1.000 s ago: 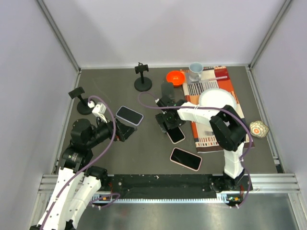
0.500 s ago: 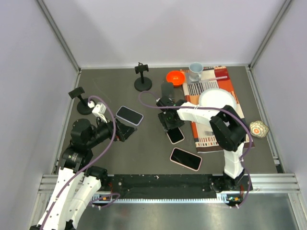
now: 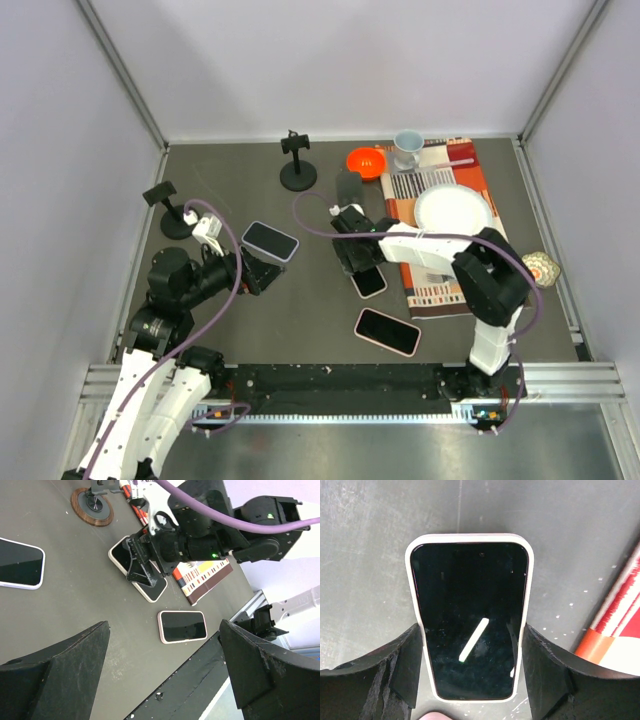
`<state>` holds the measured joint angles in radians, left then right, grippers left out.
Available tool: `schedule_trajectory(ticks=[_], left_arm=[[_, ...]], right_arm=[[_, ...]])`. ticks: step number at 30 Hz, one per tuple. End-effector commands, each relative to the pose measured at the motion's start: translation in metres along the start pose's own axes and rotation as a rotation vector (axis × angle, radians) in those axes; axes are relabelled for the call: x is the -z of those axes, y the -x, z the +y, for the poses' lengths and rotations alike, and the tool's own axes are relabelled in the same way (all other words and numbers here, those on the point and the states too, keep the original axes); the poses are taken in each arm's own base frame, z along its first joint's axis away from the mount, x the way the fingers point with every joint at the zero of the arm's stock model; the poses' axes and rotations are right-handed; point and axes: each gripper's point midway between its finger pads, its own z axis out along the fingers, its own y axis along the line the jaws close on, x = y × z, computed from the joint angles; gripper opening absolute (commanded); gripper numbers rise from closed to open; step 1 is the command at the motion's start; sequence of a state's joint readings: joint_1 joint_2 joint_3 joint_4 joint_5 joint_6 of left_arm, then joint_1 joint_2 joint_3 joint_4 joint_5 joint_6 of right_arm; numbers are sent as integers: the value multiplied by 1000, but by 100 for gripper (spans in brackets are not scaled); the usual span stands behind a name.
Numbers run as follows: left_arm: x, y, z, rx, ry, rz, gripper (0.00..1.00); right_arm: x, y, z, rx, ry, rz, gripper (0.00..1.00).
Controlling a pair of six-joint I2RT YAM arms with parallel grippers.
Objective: Place the phone on the phone stand
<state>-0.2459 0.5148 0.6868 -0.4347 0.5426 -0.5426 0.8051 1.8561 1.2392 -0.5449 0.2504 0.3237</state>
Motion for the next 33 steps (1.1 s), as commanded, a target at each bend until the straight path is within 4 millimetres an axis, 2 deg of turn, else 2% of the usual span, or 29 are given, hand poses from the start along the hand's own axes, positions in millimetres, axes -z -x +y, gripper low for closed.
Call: schedule_trajectory(ticks=[1,2,3,4,7,13,21,23,24,26,27,33], left_arm=[[1,7,-8,-32,-29,-19,96],[0,7,-7,-31,-27,-16,96],[0,7,-8,-32,-28,-17,96],[0,8,-7,-34,-26,-18,96],[0,8,-8,-39,-29,-19,96],[0,6,-7,-37,-29,-13,96],[2,5,-9,-38,-37,-15,96],[4,3,-10,-35,-39,-10,96],[5,3,-11,-36,-41,-10,96],[7,2,-11,-36,-36,-10,96],[7,2,-11,-39,-36,-10,96],[7,-3,-7,-29,-26,4,96]], right_arm=[[33,49,-8,-54,-7,-257,0],[37,51,-10,-61,-6,-279,0],[48,62,-10,-80,7,-339,0],[49,59,-12,-85,4,-351,0],[67,72,-20,-117,4,-459,0],[110,106,-45,-211,-22,-673,0],[157,180,-76,-336,-66,-939,0],[153,191,-77,-332,-90,-955,0],[163,204,-78,-347,-84,-1012,0],[158,214,-76,-328,-93,-1042,0],[166,226,-76,-341,-86,-1097,0],[151,253,-76,-335,-110,-1138,0]])
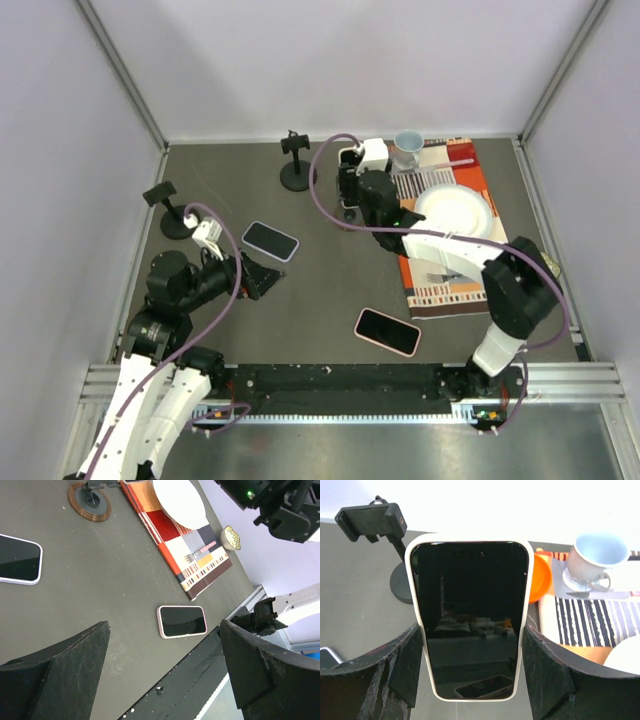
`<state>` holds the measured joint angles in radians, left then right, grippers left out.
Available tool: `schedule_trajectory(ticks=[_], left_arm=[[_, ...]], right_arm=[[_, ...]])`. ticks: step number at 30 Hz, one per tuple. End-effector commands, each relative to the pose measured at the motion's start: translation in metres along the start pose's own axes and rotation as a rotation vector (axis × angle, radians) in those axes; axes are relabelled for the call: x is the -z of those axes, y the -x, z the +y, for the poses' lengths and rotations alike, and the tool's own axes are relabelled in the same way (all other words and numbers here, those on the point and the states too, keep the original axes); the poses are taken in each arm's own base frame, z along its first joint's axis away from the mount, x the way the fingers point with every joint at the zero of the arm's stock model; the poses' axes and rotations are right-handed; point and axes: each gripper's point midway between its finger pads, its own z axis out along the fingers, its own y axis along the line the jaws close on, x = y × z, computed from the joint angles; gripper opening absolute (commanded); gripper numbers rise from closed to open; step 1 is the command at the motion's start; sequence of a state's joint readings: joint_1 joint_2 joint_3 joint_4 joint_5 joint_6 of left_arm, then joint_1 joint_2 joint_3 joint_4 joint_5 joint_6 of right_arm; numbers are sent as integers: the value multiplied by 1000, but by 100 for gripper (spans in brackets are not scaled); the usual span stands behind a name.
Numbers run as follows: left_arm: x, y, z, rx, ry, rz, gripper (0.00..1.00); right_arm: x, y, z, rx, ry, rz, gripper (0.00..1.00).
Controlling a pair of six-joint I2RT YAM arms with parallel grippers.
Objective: Place the phone on the phone stand
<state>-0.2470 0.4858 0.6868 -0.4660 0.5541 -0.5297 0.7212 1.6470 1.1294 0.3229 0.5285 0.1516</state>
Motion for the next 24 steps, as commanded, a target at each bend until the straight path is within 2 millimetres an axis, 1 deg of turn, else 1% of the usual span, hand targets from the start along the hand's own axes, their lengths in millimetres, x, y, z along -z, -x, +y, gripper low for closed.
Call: schedule_trajectory(ticks=[1,2,3,4,7,14,24], left_arm=[[1,1,-3,-13,-14,0,96],[1,1,-3,-13,-16,0,96],[0,2,-4,-13,-18,-2,96],[-2,1,-3,-10,-20,2,96],[-4,3,-3,-9,-23,2,96],[-8,5,-3,-11,-30,6,96],[-9,4,-2,-8,-30,11,96]], right_arm=[[-23,66,8,-76,0,-208,0],[-27,63,9,-70,2,-203,0],[-30,68,12,-73,4,-207,0],[-38,58,12,-61,1,-186,0],[-45,50,13,-61,-1,-175,0],[-55,35,14,-51,-5,-173,0],[-62,19,12,-59,-31,-168,0]])
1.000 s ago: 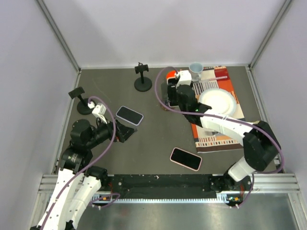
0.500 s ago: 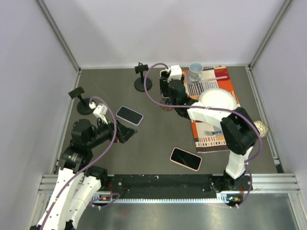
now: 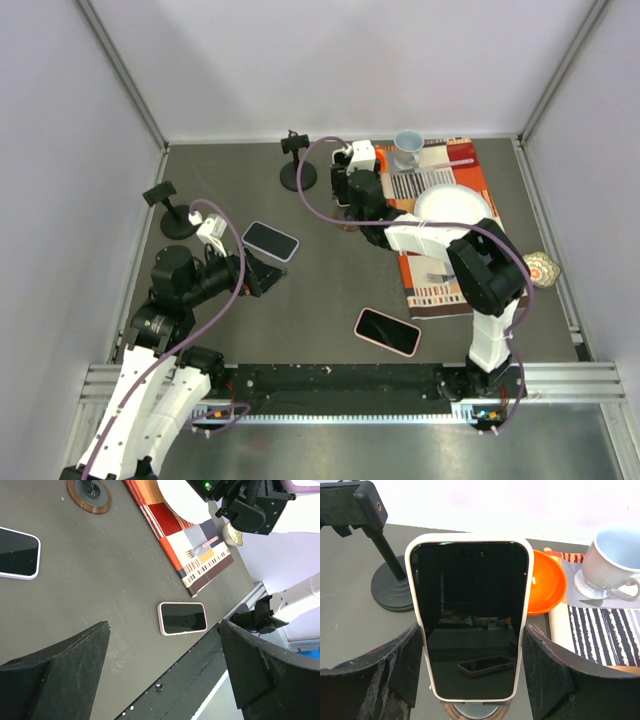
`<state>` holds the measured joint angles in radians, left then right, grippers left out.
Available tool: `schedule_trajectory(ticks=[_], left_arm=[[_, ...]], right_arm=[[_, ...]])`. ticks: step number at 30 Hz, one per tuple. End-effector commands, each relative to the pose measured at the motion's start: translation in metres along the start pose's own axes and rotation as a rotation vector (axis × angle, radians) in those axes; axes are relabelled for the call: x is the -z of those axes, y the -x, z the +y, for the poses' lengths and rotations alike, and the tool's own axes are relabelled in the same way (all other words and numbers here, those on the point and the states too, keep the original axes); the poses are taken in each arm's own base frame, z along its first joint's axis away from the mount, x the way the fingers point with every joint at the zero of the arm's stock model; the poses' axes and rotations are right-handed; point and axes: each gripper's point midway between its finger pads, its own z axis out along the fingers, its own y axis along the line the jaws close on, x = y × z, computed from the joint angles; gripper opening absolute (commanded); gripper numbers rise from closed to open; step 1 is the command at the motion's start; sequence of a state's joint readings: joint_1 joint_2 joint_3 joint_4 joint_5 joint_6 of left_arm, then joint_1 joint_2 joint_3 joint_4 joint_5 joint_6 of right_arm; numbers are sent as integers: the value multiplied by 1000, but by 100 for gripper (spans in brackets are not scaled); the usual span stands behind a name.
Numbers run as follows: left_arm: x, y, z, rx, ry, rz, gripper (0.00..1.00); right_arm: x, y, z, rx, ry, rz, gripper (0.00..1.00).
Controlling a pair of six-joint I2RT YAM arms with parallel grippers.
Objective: Place the phone on the phone stand
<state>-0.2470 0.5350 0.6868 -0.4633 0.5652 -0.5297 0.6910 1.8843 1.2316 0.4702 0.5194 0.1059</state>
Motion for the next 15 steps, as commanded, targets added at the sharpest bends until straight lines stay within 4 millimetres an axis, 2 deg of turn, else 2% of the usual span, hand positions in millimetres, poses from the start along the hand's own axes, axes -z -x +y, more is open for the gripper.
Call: schedule_trajectory(ticks=[1,11,15], left_arm=[[-1,9,-8,-33,-38,-30,96],[-1,9,-9,-30,-40,-33,96],[-1,9,-9,-30,-40,-31,96]], right_arm=[[-7,51,2,-98,-18,-157,0],[-13,37,-5,-102,-73,-139,0],[-12,37,0,-105,-67,-133,0]])
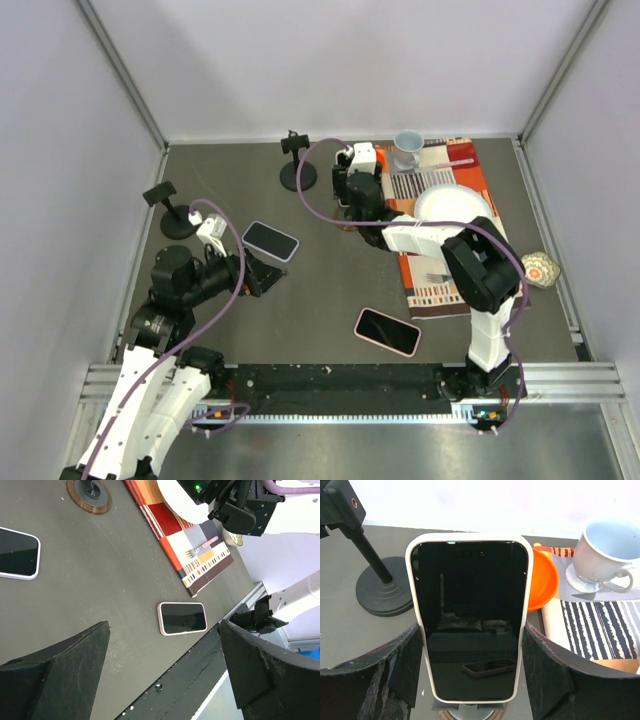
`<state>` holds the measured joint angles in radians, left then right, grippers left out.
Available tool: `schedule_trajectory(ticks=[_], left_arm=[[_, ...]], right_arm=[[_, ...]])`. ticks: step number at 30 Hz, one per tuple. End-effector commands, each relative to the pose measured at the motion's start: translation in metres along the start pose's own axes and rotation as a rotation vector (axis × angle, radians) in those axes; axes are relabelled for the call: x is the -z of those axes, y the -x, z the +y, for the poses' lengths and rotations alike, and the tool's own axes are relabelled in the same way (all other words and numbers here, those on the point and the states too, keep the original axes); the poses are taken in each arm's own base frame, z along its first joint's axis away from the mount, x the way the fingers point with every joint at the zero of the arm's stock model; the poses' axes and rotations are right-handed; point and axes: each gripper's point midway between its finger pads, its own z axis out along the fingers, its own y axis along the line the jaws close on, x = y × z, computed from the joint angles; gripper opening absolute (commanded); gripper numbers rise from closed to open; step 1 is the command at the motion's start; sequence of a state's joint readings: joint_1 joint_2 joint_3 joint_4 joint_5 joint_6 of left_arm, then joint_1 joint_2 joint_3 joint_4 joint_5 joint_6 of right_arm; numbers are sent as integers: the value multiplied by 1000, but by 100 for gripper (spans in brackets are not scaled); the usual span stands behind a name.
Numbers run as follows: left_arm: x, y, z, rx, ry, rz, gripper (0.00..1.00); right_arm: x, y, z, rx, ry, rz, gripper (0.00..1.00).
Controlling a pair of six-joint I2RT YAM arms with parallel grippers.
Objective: Place the phone on the phone stand
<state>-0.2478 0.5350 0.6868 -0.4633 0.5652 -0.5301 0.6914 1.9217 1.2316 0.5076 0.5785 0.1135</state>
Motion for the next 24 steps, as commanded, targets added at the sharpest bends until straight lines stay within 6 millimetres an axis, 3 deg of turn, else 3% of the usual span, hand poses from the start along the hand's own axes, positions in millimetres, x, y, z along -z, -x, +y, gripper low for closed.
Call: schedule_trajectory(ticks=[1,8,22,24], left_arm=[[-1,10,-9,-31,-40,-35,96],[0,10,-10,-32,-41,-37,96],[0,8,-8,-30,-40,-36,96],[0,7,-8,-28,-39,-32,96]], right_arm=[[-5,46,9,-99,-11,-121,0],[-3,43,18,-93,-32,-111,0],[-6,25,14,-61,-56,-70,0],[-6,22,15,-56,-54,-64,5]])
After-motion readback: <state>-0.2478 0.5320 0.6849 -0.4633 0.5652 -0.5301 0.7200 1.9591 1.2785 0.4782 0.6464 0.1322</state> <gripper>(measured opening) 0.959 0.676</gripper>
